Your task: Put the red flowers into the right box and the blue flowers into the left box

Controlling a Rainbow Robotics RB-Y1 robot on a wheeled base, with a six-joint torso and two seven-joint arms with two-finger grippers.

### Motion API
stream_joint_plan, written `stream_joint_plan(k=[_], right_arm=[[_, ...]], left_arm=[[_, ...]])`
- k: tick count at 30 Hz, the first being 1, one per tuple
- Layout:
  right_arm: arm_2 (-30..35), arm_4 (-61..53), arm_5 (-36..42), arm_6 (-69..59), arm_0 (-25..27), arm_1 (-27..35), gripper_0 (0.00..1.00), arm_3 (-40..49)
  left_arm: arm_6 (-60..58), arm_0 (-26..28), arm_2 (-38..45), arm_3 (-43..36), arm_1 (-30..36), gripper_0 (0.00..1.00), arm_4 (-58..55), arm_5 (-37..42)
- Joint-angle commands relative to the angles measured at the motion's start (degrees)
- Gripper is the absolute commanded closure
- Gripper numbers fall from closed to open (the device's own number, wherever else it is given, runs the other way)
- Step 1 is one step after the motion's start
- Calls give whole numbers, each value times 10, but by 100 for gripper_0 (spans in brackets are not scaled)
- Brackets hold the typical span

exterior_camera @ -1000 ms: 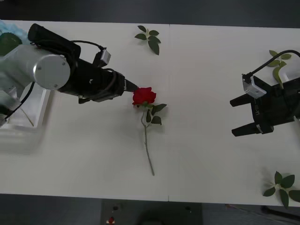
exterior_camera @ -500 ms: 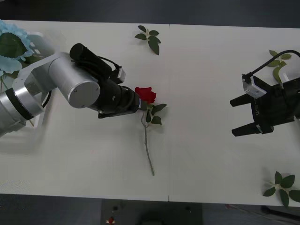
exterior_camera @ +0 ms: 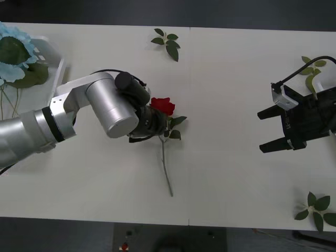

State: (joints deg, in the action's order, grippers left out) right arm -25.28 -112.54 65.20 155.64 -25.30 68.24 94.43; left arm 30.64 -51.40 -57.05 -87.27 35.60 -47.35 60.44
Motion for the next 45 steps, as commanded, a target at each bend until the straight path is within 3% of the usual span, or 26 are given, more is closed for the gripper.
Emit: stream_joint_plan(k=[1, 5, 30, 31, 32, 34, 45], right_arm=[[14, -1, -1, -6, -14, 25, 0, 3], [14, -1, -1, -6, -14, 25, 0, 3], [14, -1, -1, -6, -14, 25, 0, 3], [14, -1, -1, -6, -14, 25, 0, 3], [14, -1, -1, -6, -14, 25, 0, 3], [14, -1, -1, -6, -14, 25, 0, 3], [14, -1, -1, -6, -14, 25, 0, 3]], left_arm=[[-15, -50, -25, 40, -25, 0, 19, -3], [-24, -58, -38, 69, -44, 0, 39, -3], [-46, -59, -124, 62, -46, 0, 83, -7], [-47, -59, -126, 61, -46, 2, 84, -8], [-48, -58, -127, 61, -46, 17, 85, -8], [-47, -59, -127, 61, -46, 99, 85, -8], [-47, -58, -127, 61, -49, 100, 89, -12]])
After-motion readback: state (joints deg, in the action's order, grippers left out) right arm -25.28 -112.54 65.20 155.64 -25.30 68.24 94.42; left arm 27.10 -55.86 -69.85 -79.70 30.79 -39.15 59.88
